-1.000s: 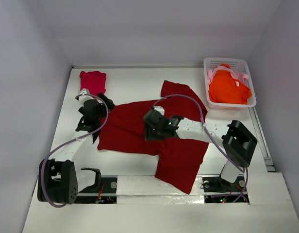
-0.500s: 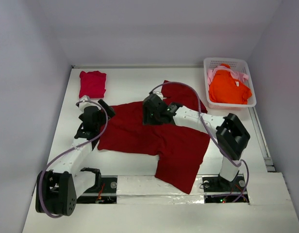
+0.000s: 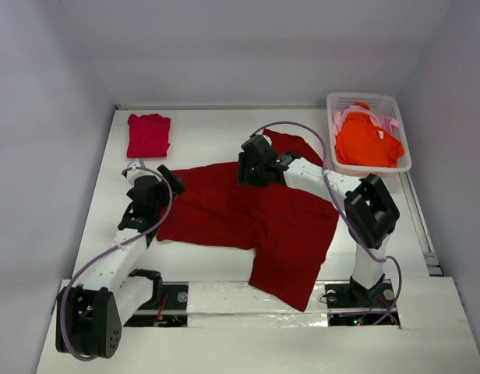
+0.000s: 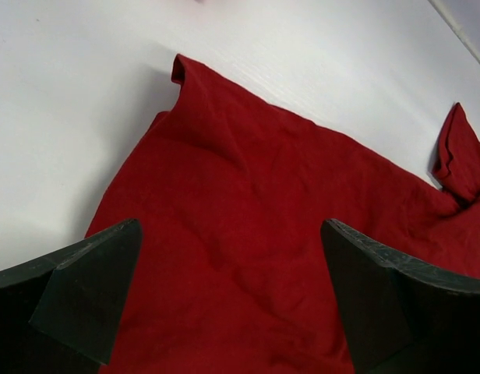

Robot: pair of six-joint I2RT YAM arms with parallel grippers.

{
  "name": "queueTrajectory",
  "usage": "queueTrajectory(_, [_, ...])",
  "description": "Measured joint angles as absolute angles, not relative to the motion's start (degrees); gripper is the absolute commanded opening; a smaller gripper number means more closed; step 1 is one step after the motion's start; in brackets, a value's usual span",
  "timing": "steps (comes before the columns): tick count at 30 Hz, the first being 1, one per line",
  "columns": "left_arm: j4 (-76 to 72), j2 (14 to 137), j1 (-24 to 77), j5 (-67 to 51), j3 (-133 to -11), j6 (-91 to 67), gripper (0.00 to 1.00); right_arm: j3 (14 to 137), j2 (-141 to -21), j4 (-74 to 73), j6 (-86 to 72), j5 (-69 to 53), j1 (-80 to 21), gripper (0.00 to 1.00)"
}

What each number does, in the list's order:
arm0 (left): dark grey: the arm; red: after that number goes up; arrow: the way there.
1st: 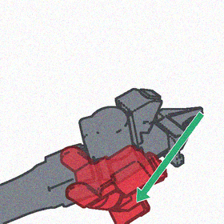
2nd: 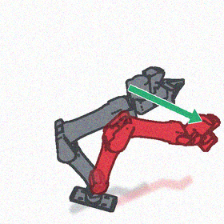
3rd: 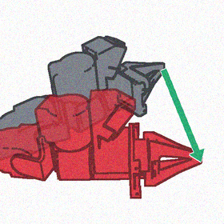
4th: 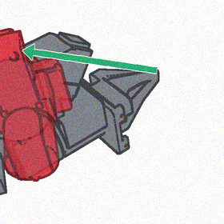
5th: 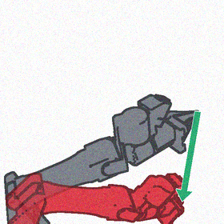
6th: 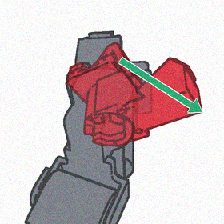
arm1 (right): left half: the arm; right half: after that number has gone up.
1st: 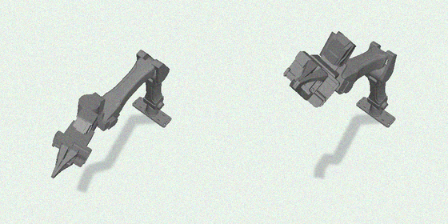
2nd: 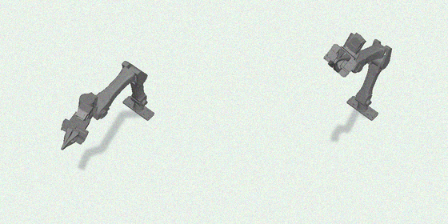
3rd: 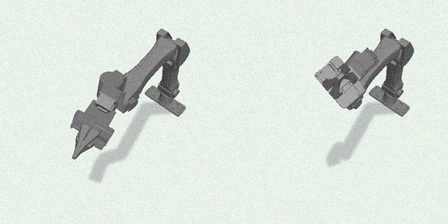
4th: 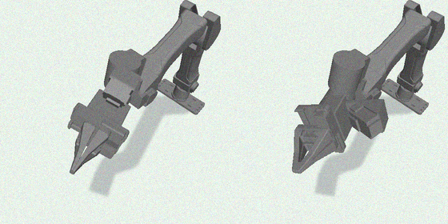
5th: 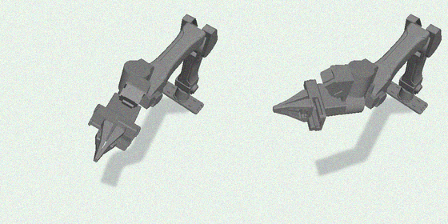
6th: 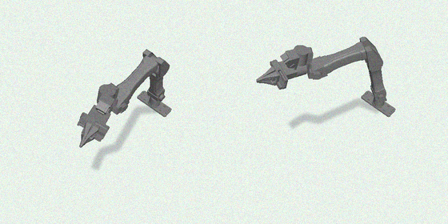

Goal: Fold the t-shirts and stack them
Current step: Flatten the tshirt out

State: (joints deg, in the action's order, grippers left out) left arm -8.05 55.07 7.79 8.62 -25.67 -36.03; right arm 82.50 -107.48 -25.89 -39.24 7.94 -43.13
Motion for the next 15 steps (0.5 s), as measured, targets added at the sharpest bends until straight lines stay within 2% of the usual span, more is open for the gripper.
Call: queueTrajectory(15, [-10.2,55.4,8.3,2.4,-21.9,-38.5,0.99,83.4,-112.2,-21.9,-38.7,-0.8,-43.2,0.57])
